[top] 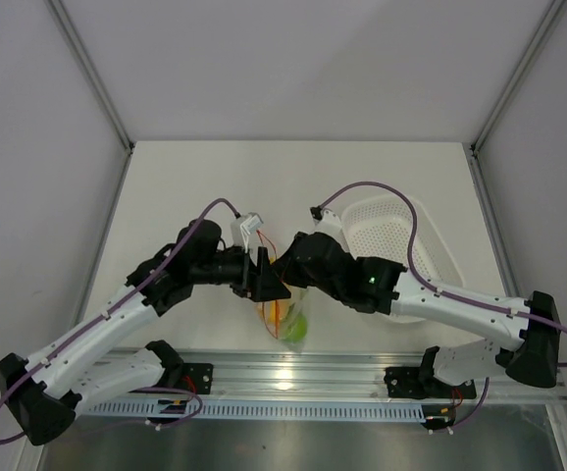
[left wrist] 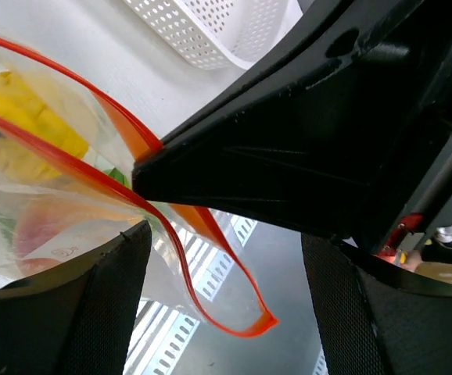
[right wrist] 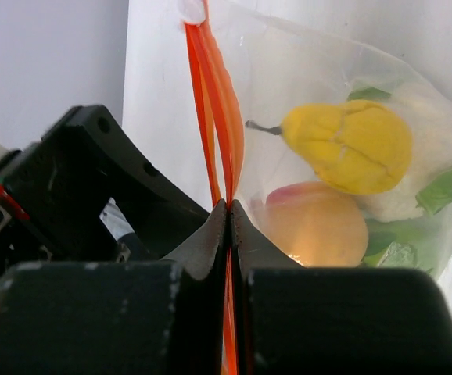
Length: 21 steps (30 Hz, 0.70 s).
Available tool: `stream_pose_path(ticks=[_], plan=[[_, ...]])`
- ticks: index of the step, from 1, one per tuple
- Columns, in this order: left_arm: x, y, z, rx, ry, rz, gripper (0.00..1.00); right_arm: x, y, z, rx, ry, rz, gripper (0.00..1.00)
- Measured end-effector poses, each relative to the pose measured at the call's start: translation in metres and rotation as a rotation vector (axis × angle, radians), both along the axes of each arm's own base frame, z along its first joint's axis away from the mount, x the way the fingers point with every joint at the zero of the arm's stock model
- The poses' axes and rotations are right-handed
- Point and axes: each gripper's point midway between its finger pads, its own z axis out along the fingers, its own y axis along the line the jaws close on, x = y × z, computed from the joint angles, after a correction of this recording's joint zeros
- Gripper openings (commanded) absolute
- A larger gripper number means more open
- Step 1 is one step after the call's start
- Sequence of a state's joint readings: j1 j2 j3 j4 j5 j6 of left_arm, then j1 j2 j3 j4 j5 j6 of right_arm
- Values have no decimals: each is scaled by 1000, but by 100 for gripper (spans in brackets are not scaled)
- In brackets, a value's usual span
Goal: Place the food in the zip-top bag and seal the zipper
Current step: Adjust the zipper food storage bag at the center of the board.
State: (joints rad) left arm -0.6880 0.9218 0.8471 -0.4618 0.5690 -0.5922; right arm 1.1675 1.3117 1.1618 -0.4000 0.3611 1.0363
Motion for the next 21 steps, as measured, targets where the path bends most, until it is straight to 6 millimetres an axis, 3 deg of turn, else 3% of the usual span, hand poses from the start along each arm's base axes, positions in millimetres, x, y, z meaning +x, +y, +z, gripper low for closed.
stream_pose_path(ticks=[9, 15, 18, 21], plan=[[2, -2, -15, 92, -58, 73, 72, 2, -5, -1, 31, 26, -134, 0], [9, 1, -28, 148, -75, 144, 59, -2, -6, -2, 52, 51, -177, 0], [9, -1, -31, 157, -73, 157, 48, -3, -6, -2, 63, 60, -200, 0], [10, -4, -34, 164, -63, 168, 30, -4, -8, -3, 67, 64, -222, 0]])
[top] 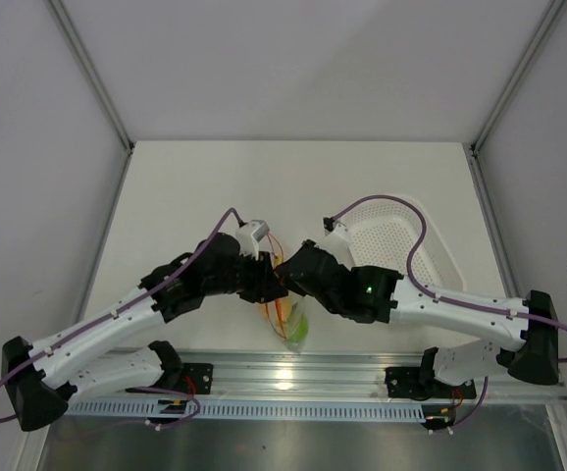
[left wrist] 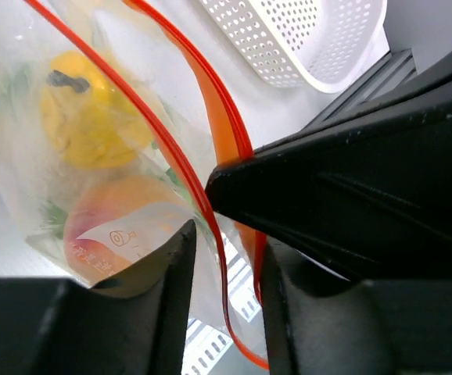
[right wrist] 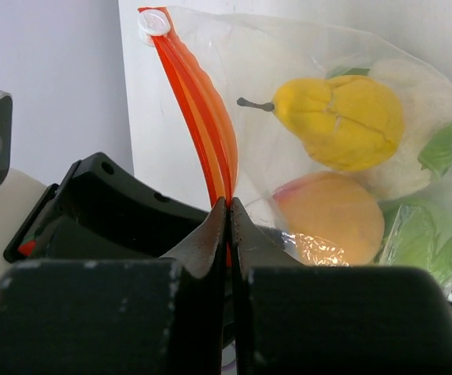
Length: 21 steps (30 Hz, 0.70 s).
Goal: Place the food in the zip-top bag and seal the zipper
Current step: Adjust the zipper food storage bag at the center of the board.
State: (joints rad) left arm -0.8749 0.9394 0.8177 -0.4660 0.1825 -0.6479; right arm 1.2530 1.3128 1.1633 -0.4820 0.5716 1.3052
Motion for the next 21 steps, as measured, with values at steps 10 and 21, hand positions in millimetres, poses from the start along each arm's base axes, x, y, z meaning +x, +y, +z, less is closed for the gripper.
stream_pose_path(ticks=[10, 21], plan=[[1, -5, -7, 19, -6, -26, 1, 0, -8, 2, -30, -31, -21, 50], [-7, 18, 18, 53, -100, -136, 1, 0, -88, 51, -93, -275, 99, 99]])
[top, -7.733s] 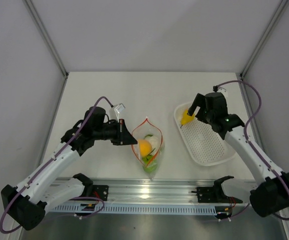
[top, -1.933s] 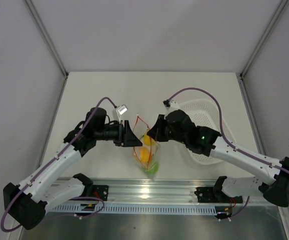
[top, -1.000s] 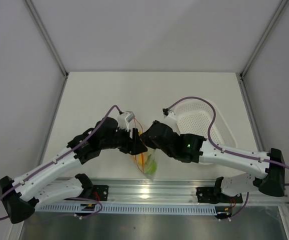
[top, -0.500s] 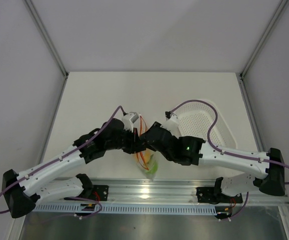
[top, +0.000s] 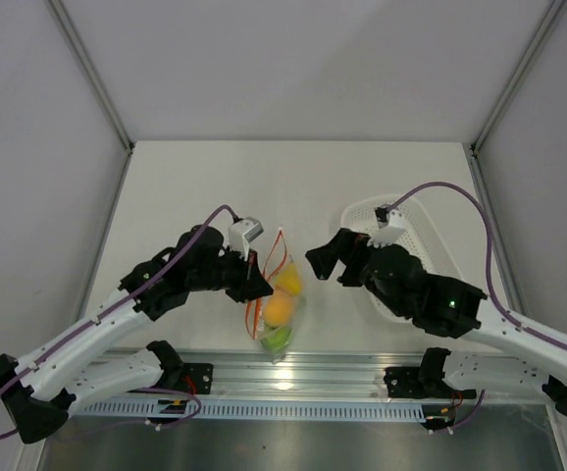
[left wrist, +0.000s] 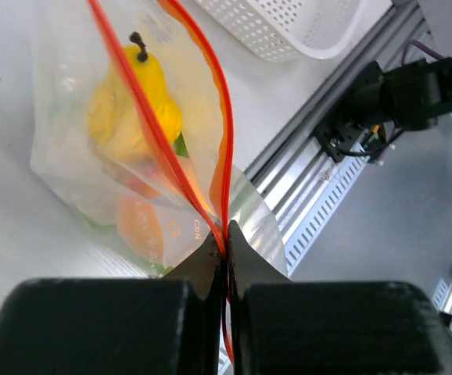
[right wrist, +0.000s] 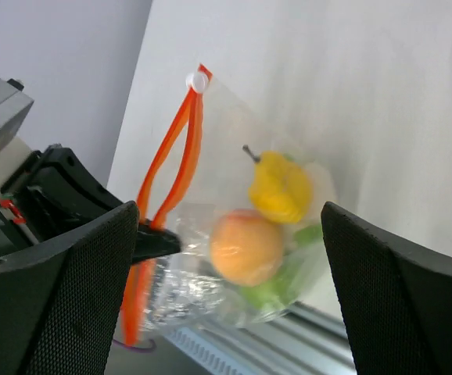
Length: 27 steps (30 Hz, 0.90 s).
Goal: Place the food in the zip-top bag and seal the zipper
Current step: Adjust the zipper food storage bag at the center of the board.
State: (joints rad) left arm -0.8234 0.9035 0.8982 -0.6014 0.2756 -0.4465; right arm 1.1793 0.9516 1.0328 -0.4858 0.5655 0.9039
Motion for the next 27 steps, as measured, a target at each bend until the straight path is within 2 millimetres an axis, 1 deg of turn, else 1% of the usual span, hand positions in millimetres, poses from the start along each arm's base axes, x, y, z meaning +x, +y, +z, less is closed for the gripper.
stream_pose_path(ticks=[2, 3, 5, 7, 9, 13, 15, 16, 19, 21, 24, 27], plan=[[-4, 4, 6, -24, 1, -32, 1, 2, -16, 2, -16, -58, 32, 99], [-7, 5, 8, -39, 5, -56, 0, 2, -25, -1, -32, -90, 68, 98], [-15, 6, 14, -69, 14, -107, 1, 1, -33, -6, -56, -131, 126, 96], [-28, 4, 20, -106, 32, -180, 1, -2, -36, -10, -73, -172, 210, 95], [-41, 2, 26, -141, 44, -247, 1, -7, -31, -12, -87, -212, 305, 94], [-67, 2, 44, -229, 51, -375, 1, -21, -13, -16, -100, -275, 501, 94], [-79, 4, 54, -275, 37, -429, 0, -26, -1, -22, -102, -292, 600, 99], [-84, 5, 57, -292, 32, -450, 0, -28, 3, -26, -104, -294, 644, 100], [-101, 10, 69, -345, 8, -516, 1, -31, 10, -37, -104, -298, 730, 99], [-109, 14, 74, -368, -3, -548, 1, -37, 11, -41, -79, -312, 787, 99], [-120, 18, 78, -397, -7, -594, 1, -54, 11, -37, -16, -362, 884, 100], [-129, 21, 82, -428, -11, -638, 1, -73, 13, -22, 49, -427, 989, 99]])
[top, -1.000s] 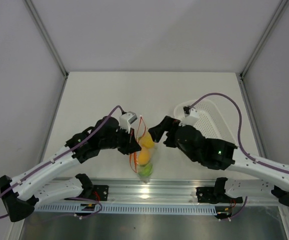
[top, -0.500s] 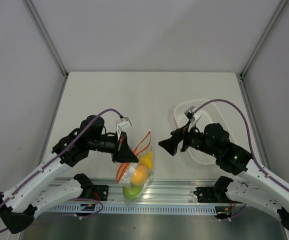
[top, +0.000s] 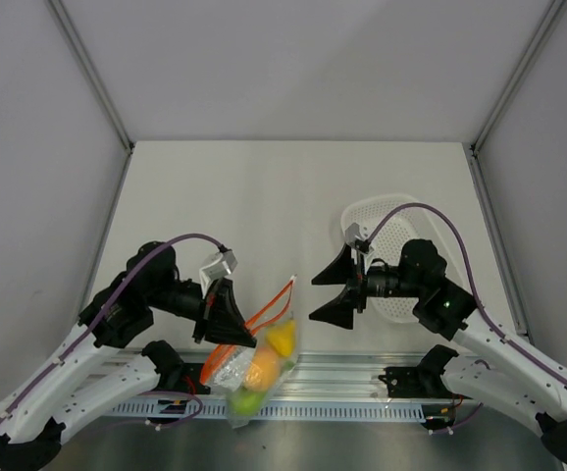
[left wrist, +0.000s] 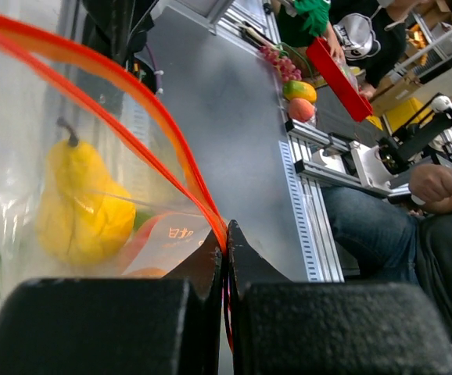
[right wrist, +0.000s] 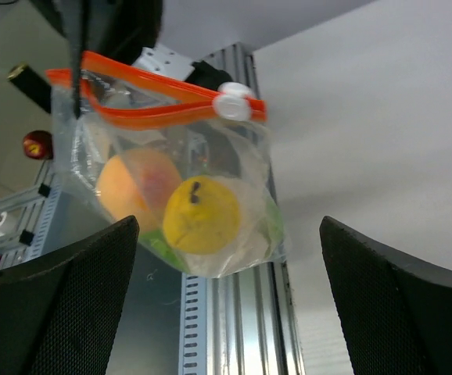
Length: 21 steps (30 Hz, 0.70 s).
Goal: Place the food in the zip-top bag and seal the zipper
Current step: Adjust the zipper food storage bag at the center of the board.
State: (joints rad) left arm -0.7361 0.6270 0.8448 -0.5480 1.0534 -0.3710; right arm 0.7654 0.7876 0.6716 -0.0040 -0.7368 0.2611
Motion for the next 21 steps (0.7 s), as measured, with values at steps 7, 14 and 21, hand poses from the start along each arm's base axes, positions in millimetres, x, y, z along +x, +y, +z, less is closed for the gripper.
stream_pose_path(ticks=[7, 14, 21], plan=[[-9, 2, 4, -33, 15, -60, 1, -27, 5, 18, 79, -31, 199, 99], [-17, 4, 12, -67, 15, -95, 1, -25, 12, 16, 61, -18, 251, 99], [-20, 6, 17, -84, 18, -109, 1, -19, 21, 24, 78, -33, 284, 99]])
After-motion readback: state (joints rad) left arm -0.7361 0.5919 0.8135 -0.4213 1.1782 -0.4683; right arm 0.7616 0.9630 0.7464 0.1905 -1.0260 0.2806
